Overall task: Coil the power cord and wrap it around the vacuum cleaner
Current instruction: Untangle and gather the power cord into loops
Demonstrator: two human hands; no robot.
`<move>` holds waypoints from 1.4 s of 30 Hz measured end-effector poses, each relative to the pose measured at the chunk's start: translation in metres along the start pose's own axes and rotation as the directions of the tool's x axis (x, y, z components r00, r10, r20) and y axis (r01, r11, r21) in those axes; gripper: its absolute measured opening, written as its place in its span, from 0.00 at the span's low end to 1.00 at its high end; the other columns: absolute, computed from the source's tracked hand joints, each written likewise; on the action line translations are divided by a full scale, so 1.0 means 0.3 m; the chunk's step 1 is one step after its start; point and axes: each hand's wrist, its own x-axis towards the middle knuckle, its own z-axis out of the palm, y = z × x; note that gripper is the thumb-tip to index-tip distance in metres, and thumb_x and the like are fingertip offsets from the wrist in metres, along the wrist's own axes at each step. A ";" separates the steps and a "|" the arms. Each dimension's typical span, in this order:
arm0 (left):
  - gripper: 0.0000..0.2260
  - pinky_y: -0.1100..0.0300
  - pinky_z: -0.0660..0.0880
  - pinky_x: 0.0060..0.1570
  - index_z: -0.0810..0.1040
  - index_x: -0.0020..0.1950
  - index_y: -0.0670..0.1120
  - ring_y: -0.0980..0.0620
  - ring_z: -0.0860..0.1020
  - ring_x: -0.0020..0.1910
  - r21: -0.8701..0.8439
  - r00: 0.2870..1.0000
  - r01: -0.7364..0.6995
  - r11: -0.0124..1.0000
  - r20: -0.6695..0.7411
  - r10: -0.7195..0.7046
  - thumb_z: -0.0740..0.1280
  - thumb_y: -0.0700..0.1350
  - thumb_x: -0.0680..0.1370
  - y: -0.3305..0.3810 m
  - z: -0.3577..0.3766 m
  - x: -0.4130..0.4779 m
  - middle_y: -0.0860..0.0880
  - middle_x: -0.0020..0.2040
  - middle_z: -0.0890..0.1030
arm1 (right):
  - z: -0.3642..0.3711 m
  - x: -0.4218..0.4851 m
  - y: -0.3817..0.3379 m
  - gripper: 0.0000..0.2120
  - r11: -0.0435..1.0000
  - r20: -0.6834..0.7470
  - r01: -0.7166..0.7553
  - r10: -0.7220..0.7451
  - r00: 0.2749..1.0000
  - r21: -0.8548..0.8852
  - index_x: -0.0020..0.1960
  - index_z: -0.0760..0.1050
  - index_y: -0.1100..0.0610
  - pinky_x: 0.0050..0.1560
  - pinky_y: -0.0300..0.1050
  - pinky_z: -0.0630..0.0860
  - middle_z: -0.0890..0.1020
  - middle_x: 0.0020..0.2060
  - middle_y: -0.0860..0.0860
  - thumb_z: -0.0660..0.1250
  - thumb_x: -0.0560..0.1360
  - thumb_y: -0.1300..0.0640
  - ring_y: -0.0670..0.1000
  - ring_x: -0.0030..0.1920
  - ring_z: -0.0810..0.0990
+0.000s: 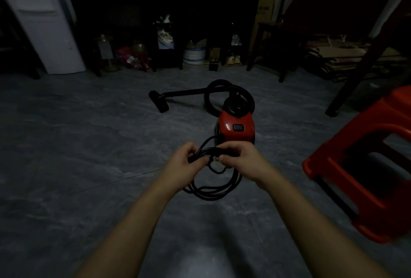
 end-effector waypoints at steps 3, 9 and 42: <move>0.07 0.45 0.80 0.54 0.75 0.46 0.40 0.44 0.84 0.46 -0.035 1.000 -0.008 0.999 0.005 0.008 0.71 0.42 0.78 -0.008 0.016 -0.002 0.41 0.42 0.85 | -0.001 0.000 0.016 0.08 0.995 -0.035 0.029 -0.033 0.999 -0.093 0.51 0.82 0.53 0.51 0.41 0.80 0.86 0.44 0.47 0.71 0.75 0.64 0.44 0.48 0.84; 0.09 0.53 0.79 0.40 0.75 0.49 0.42 0.54 0.78 0.36 -0.020 0.999 -0.020 1.000 0.037 0.021 0.69 0.47 0.79 -0.003 0.053 0.002 0.50 0.35 0.78 | -0.016 -0.016 0.030 0.08 0.987 -0.157 0.063 -0.086 0.984 -0.145 0.53 0.80 0.57 0.46 0.42 0.83 0.85 0.44 0.53 0.71 0.75 0.64 0.49 0.43 0.85; 0.08 0.60 0.73 0.30 0.77 0.47 0.48 0.53 0.73 0.29 -0.231 0.963 0.115 0.966 -0.214 -0.165 0.62 0.48 0.83 0.027 0.312 0.078 0.53 0.27 0.71 | -0.210 0.040 0.184 0.09 0.995 -0.237 -0.055 0.074 0.969 0.086 0.47 0.80 0.54 0.41 0.41 0.77 0.84 0.37 0.49 0.64 0.80 0.52 0.47 0.38 0.81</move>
